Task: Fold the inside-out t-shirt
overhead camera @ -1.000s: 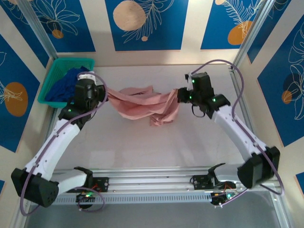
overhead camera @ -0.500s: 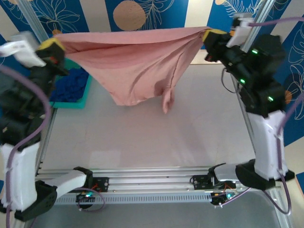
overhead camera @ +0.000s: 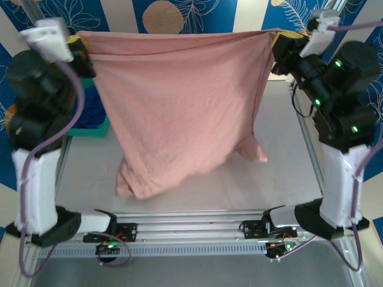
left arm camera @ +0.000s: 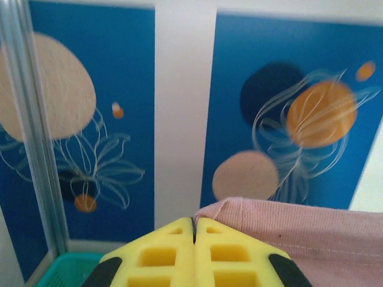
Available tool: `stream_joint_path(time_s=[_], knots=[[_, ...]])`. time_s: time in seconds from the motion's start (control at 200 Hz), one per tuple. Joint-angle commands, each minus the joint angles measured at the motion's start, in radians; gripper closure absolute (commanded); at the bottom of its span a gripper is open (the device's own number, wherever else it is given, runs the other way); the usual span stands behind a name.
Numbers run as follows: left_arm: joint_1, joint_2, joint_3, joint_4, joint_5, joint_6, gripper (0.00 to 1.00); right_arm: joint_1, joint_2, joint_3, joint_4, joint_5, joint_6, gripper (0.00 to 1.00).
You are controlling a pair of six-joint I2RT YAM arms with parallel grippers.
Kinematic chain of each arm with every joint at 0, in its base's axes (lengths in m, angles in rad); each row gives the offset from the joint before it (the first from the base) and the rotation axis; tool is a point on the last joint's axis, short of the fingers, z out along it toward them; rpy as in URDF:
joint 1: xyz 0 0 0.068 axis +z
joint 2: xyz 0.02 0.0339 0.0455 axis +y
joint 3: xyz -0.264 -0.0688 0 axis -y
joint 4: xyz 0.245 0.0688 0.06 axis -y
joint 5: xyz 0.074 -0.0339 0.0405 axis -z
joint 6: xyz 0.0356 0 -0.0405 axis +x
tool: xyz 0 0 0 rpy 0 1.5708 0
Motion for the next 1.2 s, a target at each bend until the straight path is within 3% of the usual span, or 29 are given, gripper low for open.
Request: stream_joint_path(time_s=[0.0,0.28,0.44,0.54,0.64,0.715,0.8,0.935,1.09,1.195], knots=[[0.035,0.122,0.116,0.021,-0.072,0.039,1.0,-0.098,0.112,0.042,0.054,-0.025,0.03,1.0],[0.082,0.378,0.537,0.06,-0.041,0.039,1.0,-0.175,0.471,0.57,0.022,-0.154,0.138,1.0],[0.083,0.334,0.56,0.06,0.008,0.02,1.0,-0.188,0.421,0.519,0.14,-0.213,0.189,1.0],[0.083,0.248,0.479,0.014,0.046,0.001,1.0,-0.189,0.376,0.473,0.131,-0.253,0.186,1.0],[0.083,0.077,0.218,0.022,0.112,-0.04,1.0,-0.186,0.336,0.392,0.063,-0.328,0.18,1.0],[0.083,-0.101,-0.101,0.092,0.18,-0.094,1.0,-0.17,0.278,0.254,-0.003,-0.356,0.154,1.0],[0.083,-0.299,-0.475,0.145,0.229,-0.198,1.0,-0.141,0.157,-0.049,0.011,-0.347,0.132,1.0],[0.079,-0.564,-1.056,0.22,0.364,-0.355,1.0,-0.126,-0.07,-0.671,0.151,-0.334,0.162,1.0],[0.042,-0.674,-1.48,0.239,0.507,-0.484,1.0,-0.133,-0.167,-1.102,0.16,-0.298,0.233,0.98],[-0.018,-0.657,-1.654,0.279,0.522,-0.532,1.0,-0.151,-0.148,-1.264,0.193,-0.316,0.279,0.96]])
